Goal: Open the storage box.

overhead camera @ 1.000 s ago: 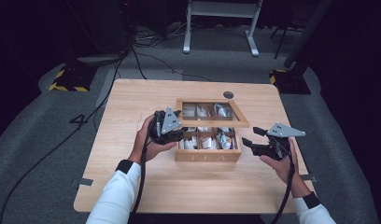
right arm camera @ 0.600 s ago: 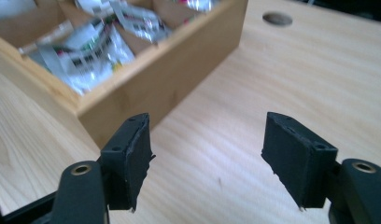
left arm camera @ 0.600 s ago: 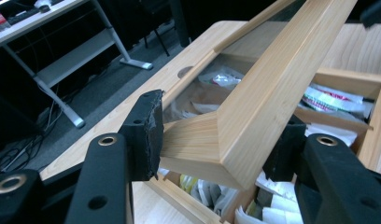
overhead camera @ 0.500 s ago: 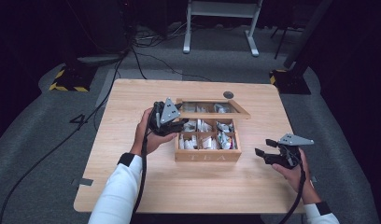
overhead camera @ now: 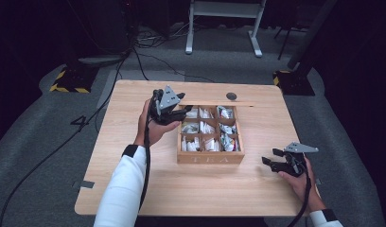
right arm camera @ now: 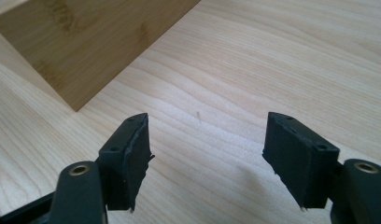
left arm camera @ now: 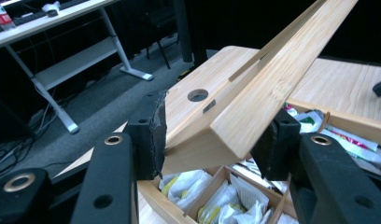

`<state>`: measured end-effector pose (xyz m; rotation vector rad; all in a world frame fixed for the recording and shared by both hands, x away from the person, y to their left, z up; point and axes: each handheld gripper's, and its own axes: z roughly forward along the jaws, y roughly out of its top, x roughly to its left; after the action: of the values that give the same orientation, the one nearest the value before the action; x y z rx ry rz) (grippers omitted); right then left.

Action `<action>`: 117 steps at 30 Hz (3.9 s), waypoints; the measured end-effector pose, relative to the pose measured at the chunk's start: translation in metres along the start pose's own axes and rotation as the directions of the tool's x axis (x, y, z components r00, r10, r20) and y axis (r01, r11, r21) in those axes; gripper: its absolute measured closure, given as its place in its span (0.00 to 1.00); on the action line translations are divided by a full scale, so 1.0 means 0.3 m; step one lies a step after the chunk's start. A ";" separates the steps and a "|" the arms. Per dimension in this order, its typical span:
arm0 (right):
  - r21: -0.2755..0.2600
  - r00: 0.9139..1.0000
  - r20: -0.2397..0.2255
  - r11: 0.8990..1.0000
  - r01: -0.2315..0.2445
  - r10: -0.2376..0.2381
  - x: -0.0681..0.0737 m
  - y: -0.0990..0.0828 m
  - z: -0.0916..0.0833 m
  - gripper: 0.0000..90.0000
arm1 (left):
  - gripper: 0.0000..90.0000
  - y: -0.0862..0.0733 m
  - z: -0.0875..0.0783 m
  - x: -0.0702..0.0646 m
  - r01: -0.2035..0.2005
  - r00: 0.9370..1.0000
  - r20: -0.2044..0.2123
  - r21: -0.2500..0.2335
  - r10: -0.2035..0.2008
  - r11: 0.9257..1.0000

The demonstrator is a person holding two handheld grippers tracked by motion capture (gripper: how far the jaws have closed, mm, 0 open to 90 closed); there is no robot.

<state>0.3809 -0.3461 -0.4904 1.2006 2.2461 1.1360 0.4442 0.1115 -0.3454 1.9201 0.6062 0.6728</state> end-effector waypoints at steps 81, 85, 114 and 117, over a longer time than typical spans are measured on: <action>0.068 0.996 -0.007 0.993 0.092 -0.092 0.048 -0.005 0.071 0.24 | 0.56 0.029 0.365 0.266 0.222 0.939 -0.290 0.106 -0.183 0.969; 0.069 0.996 -0.001 0.994 0.089 -0.089 0.047 -0.002 0.074 0.24 | 0.57 0.001 0.383 0.262 0.234 0.936 -0.296 0.127 -0.188 0.964; 0.072 0.996 0.004 0.994 0.085 -0.086 0.045 0.003 0.080 0.23 | 0.38 -0.149 0.272 0.208 0.212 0.958 -0.233 0.189 -0.165 0.959; 0.072 0.996 0.005 0.994 0.086 -0.086 0.045 0.003 0.080 0.23 | 0.33 -0.139 0.219 0.178 0.173 0.969 -0.213 0.211 -0.127 0.962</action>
<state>0.3883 -0.3232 -0.5037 1.1209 2.3268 1.0250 0.5225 0.1220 -0.3973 2.0054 0.9822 0.7263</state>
